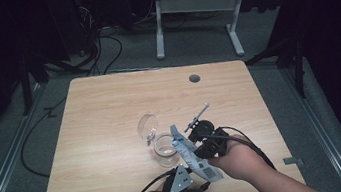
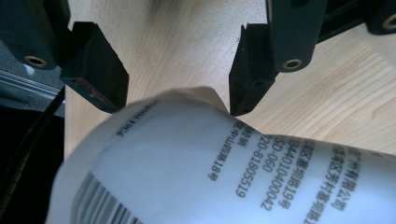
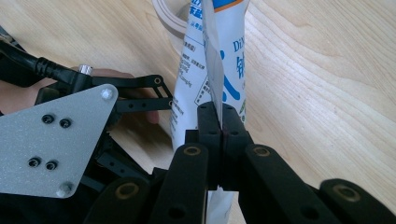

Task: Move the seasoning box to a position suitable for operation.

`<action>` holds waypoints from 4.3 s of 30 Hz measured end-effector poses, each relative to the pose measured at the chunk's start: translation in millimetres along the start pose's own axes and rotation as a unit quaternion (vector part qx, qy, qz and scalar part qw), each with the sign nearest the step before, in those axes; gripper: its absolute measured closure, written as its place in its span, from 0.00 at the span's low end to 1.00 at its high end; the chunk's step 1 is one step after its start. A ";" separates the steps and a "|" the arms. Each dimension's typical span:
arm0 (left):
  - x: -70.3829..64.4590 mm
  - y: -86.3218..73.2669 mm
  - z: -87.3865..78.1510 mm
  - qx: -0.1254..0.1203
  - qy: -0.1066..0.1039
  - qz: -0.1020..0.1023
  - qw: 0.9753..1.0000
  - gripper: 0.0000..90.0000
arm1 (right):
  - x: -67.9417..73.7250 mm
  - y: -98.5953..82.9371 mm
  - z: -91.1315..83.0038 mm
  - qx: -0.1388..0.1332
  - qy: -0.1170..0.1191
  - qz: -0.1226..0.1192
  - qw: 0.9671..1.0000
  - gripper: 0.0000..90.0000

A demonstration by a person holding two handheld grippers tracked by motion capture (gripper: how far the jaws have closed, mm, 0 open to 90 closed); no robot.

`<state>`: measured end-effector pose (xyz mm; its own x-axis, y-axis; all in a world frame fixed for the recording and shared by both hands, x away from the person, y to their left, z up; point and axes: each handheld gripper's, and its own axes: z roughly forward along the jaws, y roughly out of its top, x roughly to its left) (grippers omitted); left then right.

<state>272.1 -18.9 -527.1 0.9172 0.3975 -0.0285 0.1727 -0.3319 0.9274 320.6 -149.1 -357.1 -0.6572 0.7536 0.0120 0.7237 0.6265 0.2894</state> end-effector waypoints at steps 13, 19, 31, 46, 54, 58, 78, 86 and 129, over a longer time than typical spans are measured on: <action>-2.3 2.5 -6.9 -0.004 0.031 0.009 0.999 0.62 | 2.3 2.0 -1.7 -0.002 0.003 0.001 1.000 1.00; -5.4 4.7 -10.2 -0.009 0.035 0.014 0.999 0.66 | 2.9 3.8 -3.4 -0.004 0.002 -0.005 1.000 1.00; -8.8 9.2 -13.8 -0.011 0.042 0.024 0.999 0.69 | 4.1 9.4 -4.3 -0.005 -0.005 -0.028 1.000 1.00; -6.8 14.6 -18.3 -0.025 0.052 0.018 0.998 0.70 | 4.3 23.7 -4.3 -0.005 -0.022 -0.051 0.998 1.00; -7.0 17.3 -20.3 -0.032 0.052 0.015 0.998 0.69 | 5.3 29.4 -5.9 -0.004 -0.027 -0.056 0.998 1.00; -7.2 18.5 -20.9 -0.033 0.050 0.017 0.998 0.69 | 6.1 30.8 -5.9 -0.004 -0.027 -0.057 0.998 1.00; -2.7 21.9 -22.3 -0.038 0.039 0.009 0.998 0.69 | 9.6 39.3 -5.5 -0.006 -0.025 -0.061 0.998 1.00; -1.9 23.8 -24.1 -0.040 0.037 0.010 0.998 0.69 | 11.1 43.1 -5.9 -0.003 -0.025 -0.065 0.998 1.00; 4.2 30.5 -24.2 -0.043 0.018 0.003 0.999 0.68 | 9.6 50.1 -7.4 -0.003 -0.024 -0.070 0.997 1.00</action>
<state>272.5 -6.7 -489.9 0.9043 0.4268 -0.0105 0.1343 -0.2612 0.9559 349.0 -112.0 -335.3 -0.7411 0.6673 -0.0738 0.6242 0.7254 0.2903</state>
